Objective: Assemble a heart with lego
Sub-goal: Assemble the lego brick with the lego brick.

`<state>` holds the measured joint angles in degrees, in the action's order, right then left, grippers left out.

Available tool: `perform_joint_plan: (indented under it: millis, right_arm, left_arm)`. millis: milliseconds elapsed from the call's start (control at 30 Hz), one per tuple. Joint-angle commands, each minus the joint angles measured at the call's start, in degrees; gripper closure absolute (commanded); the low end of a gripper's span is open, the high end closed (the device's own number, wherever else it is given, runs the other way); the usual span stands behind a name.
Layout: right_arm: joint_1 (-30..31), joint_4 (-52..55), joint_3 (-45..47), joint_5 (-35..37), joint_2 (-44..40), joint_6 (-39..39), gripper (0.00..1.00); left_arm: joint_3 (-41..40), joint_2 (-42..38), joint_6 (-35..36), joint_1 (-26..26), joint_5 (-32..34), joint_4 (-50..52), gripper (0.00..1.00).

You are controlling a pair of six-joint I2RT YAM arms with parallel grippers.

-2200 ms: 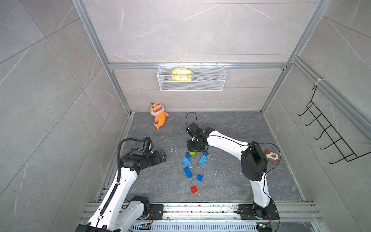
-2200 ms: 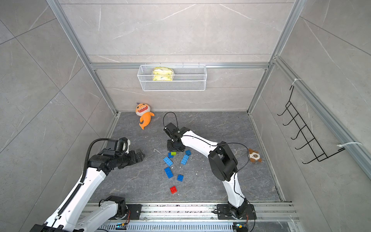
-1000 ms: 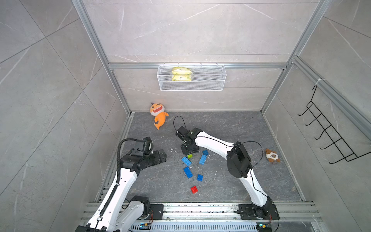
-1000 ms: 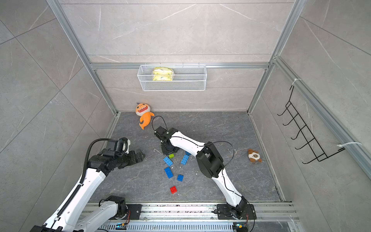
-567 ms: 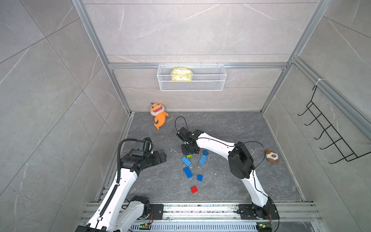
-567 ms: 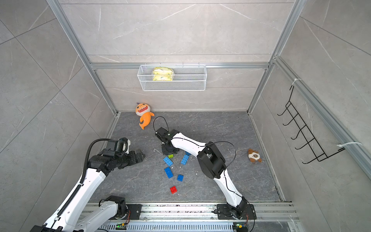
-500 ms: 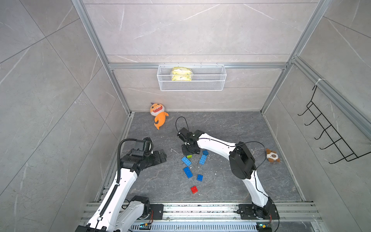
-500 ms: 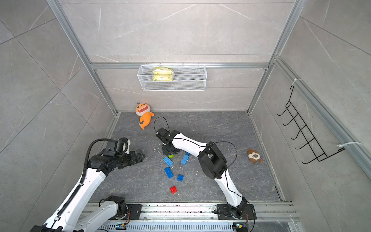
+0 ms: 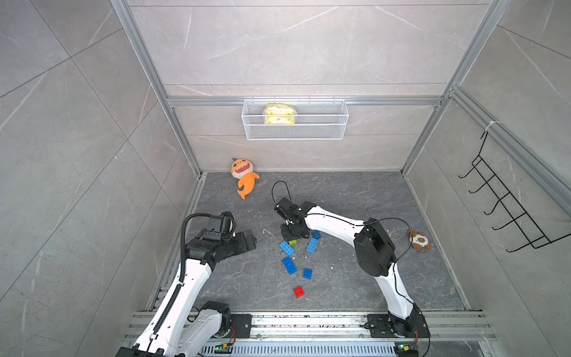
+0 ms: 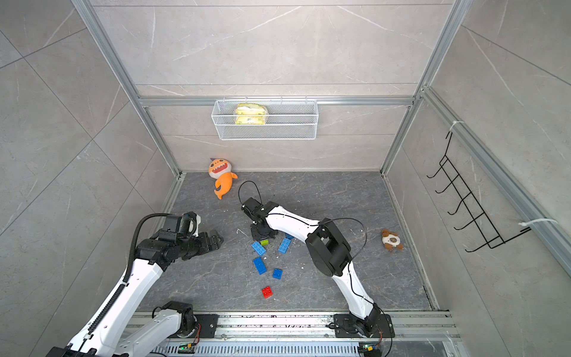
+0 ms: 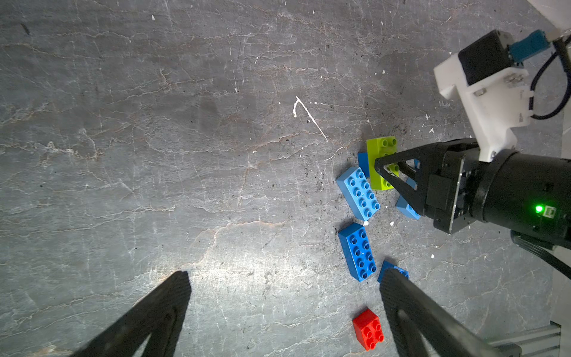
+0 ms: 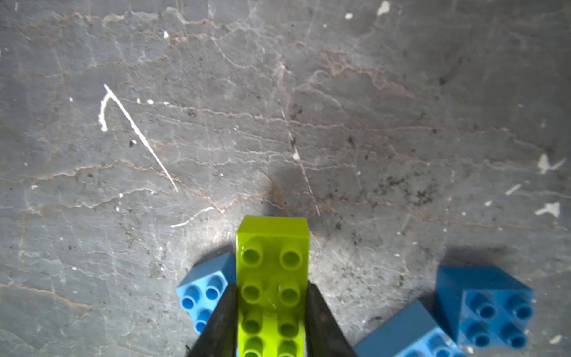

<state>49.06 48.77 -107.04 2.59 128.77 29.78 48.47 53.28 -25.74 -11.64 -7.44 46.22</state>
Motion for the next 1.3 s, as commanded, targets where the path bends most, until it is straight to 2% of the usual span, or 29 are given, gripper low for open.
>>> perform_joint_plan:
  millis: [0,200,333,467,600,667,800,900,1100,1267]
  right_arm:
    - [-0.02,6.18,2.58,-2.32,6.85,-0.69,0.75]
    - [-3.99,4.68,9.86,0.55,1.7,-3.38,0.74]
    - [-7.1,4.9,11.01,1.58,-2.19,-6.86,0.74]
    - [-6.3,3.55,9.04,-3.59,-1.36,-7.16,0.72]
    - [-4.32,1.69,7.52,-4.72,-0.63,-7.0,0.71]
    - [-3.98,2.06,6.7,-4.72,-0.38,-7.1,0.68]
    - [-3.97,2.79,6.61,-3.07,-1.92,-8.45,0.44]
    - [-3.98,2.82,7.28,-2.74,-4.37,-8.95,0.35]
    - [-3.89,2.34,12.29,-0.58,-13.21,-7.93,0.33]
    - [-2.57,0.4,23.33,-0.26,-22.63,-3.35,0.34]
  left_arm:
    - [0.14,-0.8,0.0,-0.4,1.09,-0.01,0.0]
    - [0.14,-0.15,-0.01,-0.48,0.92,-0.1,0.0]
    - [0.14,0.58,0.12,-0.49,0.69,-0.15,0.0]
    - [0.13,1.08,0.07,-0.49,0.72,-0.16,0.0]
    - [0.06,1.13,0.09,-0.49,1.37,-0.08,0.0]
    - [0.04,1.26,-0.01,-0.58,1.64,0.0,0.0]
    - [0.05,1.85,-0.17,-0.67,1.9,0.01,0.0]
    - [0.14,2.48,-0.19,-0.7,1.91,0.1,0.0]
    - [0.14,3.08,-0.26,-1.06,2.49,0.22,0.0]
    - [0.05,3.25,-0.7,-1.98,3.28,0.25,0.0]
